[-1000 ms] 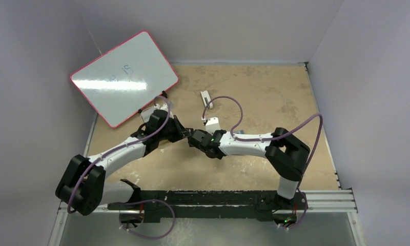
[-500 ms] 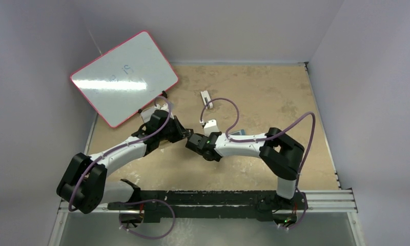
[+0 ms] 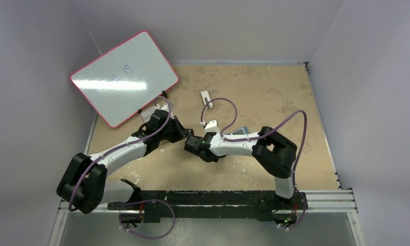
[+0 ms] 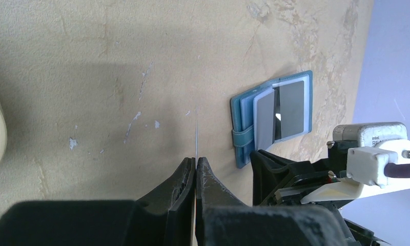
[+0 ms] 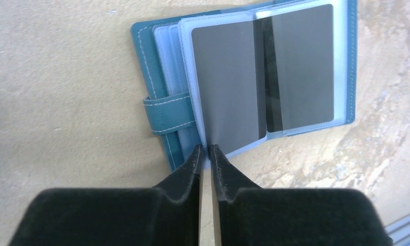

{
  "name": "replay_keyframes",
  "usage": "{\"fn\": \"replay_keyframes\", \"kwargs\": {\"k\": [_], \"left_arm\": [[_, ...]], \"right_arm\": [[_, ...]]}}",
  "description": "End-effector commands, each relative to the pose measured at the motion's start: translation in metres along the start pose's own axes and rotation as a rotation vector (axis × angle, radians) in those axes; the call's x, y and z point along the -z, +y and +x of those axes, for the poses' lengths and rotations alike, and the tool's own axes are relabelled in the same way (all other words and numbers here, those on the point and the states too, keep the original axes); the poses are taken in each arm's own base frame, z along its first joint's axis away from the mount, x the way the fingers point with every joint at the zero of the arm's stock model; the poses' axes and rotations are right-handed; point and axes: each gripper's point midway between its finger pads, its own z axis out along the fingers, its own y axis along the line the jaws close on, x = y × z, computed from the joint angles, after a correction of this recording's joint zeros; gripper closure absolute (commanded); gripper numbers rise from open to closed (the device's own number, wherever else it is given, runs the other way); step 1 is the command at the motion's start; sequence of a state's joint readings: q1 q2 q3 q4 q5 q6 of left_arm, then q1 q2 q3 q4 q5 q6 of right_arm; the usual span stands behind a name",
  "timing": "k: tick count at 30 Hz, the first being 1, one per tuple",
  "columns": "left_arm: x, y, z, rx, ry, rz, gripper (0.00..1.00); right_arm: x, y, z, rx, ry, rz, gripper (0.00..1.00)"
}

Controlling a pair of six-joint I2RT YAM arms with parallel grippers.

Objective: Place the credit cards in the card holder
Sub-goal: Turn over the card slot in the card holder.

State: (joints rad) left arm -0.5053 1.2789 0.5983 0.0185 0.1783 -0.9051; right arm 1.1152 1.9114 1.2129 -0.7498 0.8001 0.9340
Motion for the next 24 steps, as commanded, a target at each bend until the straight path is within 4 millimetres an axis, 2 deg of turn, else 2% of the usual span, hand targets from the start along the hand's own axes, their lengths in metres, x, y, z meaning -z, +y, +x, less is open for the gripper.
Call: {"fn": "replay_keyframes", "kwargs": {"k": [1,3,7,15,19,24], "left_arm": [[0.004,-0.020,-0.017,-0.032,-0.048,0.049,1.00],[0.004,-0.021,-0.018,-0.033,-0.049,0.048,1.00],[0.004,-0.021,-0.019,-0.030,-0.052,0.051,1.00],[0.007,-0.023,-0.019,-0.038,-0.053,0.053,1.00],[0.009,-0.023,-0.020,-0.053,-0.053,0.047,1.00],[0.010,-0.027,-0.021,-0.051,-0.054,0.061,1.00]], "right_arm": [[0.007,-0.022,-0.012,-0.009,-0.061,0.110,0.95],[0.009,-0.029,-0.014,-0.007,-0.067,0.138,1.00],[0.014,-0.035,-0.019,-0.023,-0.083,0.135,1.00],[0.028,-0.012,-0.034,-0.070,-0.121,-0.088,1.00],[0.039,-0.009,-0.045,-0.110,-0.143,-0.152,1.00],[0.042,-0.006,-0.051,-0.160,-0.152,-0.224,1.00]]}}
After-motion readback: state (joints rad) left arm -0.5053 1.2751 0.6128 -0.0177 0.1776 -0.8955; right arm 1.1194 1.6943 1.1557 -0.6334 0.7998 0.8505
